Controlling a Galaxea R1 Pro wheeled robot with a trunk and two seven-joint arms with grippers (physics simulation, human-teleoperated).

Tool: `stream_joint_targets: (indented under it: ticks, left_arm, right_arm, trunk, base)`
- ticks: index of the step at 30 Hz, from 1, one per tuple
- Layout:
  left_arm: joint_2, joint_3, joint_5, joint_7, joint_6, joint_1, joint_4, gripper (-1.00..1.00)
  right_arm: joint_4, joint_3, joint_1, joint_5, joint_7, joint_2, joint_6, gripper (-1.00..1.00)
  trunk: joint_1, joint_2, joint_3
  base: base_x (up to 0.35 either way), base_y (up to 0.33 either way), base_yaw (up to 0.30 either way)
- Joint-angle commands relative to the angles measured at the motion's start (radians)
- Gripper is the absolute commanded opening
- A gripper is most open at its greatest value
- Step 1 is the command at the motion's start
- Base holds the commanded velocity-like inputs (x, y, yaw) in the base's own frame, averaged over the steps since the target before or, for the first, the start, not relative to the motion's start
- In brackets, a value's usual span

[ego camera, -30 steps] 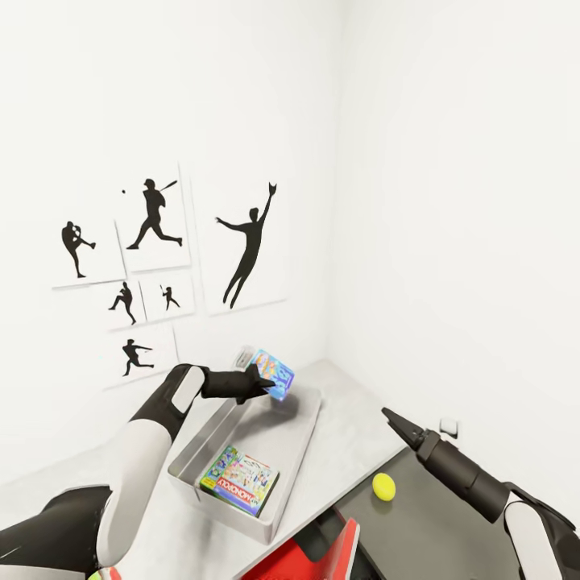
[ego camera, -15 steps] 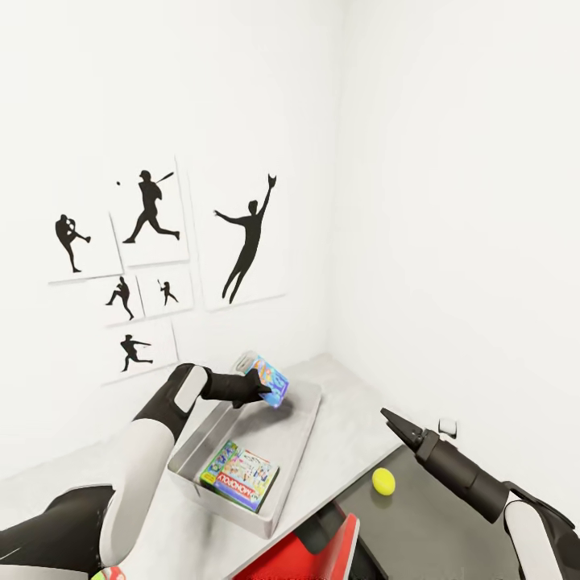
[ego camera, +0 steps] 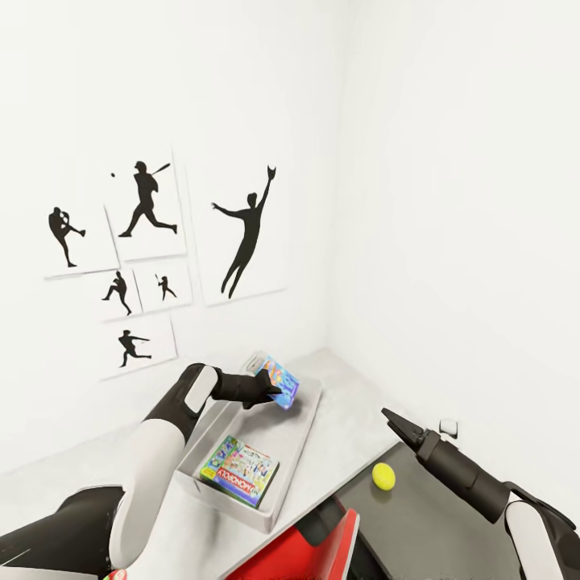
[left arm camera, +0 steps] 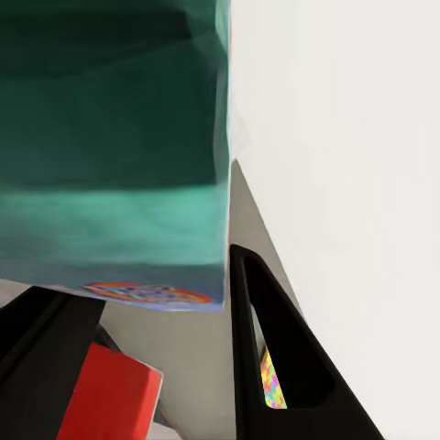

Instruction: Put all the toys in the child's room - the three board games (two on the bed and one on the table), the two jigsaw puzzles on the table, and the tennis ball on the table - inside the toy box on the table in the child's room.

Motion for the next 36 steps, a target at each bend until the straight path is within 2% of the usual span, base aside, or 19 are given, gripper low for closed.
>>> stream_joint_targets:
  ticks: [1,14,22,29,36]
  left_arm:
    - [-0.002,0.009,-0.009,-0.007,0.005,0.000,0.000,-1.00]
    - [-0.011,0.008,-0.014,-0.003,0.002,-0.001,0.000,-1.00]
    - [-0.021,0.007,-0.014,0.047,-0.001,0.000,0.000,-1.00]
    - [-0.022,0.006,-0.013,0.055,-0.056,0.000,0.000,-1.00]
    - [-0.022,0.004,-0.012,0.056,-0.061,0.000,0.000,-1.00]
  right_arm:
    - [0.000,-0.001,0.000,-0.001,0.003,0.000,0.005,1.00]
    - [0.000,-0.002,0.000,-0.001,0.003,0.001,0.005,1.00]
    - [0.000,-0.003,0.000,-0.001,0.003,0.000,0.004,1.00]
    - [0.000,-0.003,0.000,-0.001,0.003,0.000,0.004,1.00]
    - [0.000,-0.003,0.000,0.000,0.003,0.000,0.004,1.00]
  trunk:
    - [0.000,-0.001,-0.002]
    - [0.000,-0.001,-0.023]
    - [0.000,-0.001,-0.037]
    - [0.000,-0.001,-0.048]
    - [0.000,-0.001,-0.060]
  base:
    - [0.000,0.000,0.000]
    - [0.000,0.000,0.000]
    - [0.000,0.000,0.000]
    - [0.000,0.000,0.000]
    - [0.000,0.000,0.000]
